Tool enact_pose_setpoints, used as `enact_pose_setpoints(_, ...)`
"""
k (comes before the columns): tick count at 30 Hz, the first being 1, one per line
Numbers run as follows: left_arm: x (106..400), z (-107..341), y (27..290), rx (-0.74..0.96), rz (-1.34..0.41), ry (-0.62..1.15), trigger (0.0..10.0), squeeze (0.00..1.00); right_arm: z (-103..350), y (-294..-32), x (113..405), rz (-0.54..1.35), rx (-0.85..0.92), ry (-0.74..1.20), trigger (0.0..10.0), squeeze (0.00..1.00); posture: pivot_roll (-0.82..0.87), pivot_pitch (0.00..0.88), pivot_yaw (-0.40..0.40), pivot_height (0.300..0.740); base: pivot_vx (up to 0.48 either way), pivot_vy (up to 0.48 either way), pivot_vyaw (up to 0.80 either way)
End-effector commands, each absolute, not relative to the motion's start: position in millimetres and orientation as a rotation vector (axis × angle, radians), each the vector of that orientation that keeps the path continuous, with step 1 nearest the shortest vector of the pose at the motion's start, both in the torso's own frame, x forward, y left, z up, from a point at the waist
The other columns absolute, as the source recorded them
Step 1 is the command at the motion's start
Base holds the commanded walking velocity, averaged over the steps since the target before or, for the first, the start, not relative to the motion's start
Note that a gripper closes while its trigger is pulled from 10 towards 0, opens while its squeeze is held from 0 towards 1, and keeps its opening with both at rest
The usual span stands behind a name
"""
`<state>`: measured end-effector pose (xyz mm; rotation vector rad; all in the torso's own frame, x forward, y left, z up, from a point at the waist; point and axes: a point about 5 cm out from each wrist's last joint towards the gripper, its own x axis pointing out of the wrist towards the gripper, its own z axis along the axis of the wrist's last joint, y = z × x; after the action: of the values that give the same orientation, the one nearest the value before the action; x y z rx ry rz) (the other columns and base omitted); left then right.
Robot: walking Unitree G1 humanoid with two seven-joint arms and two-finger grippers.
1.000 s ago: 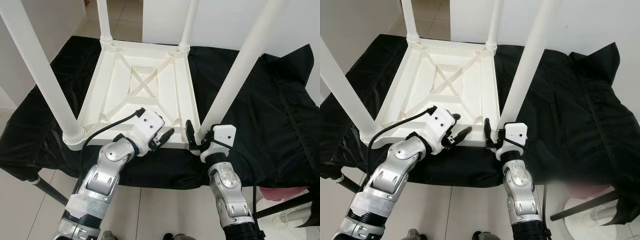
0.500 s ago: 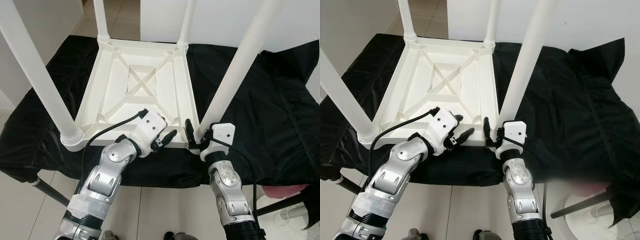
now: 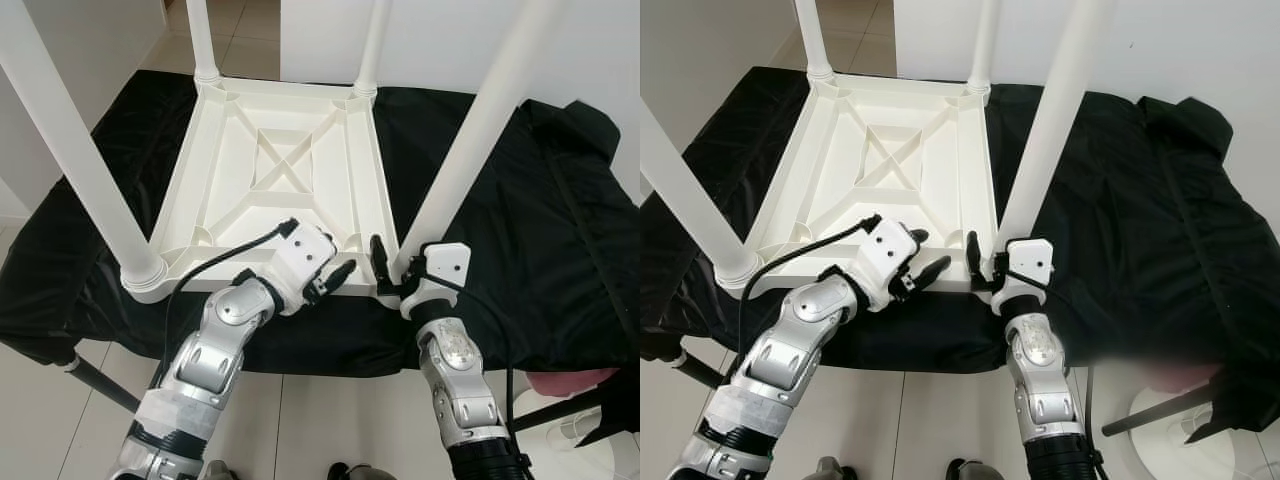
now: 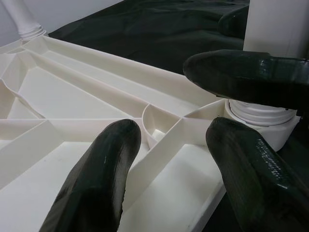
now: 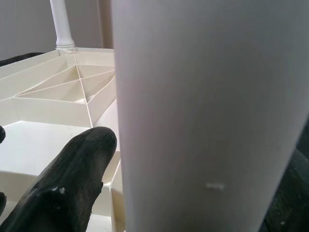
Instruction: Building children table
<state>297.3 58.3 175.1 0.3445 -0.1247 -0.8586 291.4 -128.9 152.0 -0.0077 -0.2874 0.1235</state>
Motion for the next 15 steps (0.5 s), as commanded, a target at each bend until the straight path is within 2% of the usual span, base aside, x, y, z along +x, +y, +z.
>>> enact_pose_setpoints(1, 297, 174, 57, 0.343, -0.824, -0.134, 10.0, 0.0, 149, -129, 291, 0.126, -0.015, -0.278, 10.0, 0.0, -0.04, 0.128, -0.014, 0.74, 0.0, 0.0, 0.0)
enact_pose_setpoints(10, 295, 171, 53, 0.361, -0.866, -0.124, 10.0, 0.0, 150, -126, 289, 0.142, 0.011, -0.279, 10.0, 0.0, -0.04, 0.118, 0.006, 0.74, 0.0, 0.0, 0.0)
enact_pose_setpoints(15, 284, 167, 47, 0.344, -0.973, -0.111, 10.0, 0.0, 151, -124, 288, 0.194, -0.017, -0.291, 10.0, 0.0, -0.03, 0.115, 0.011, 0.74, 0.0, 0.0, 0.0)
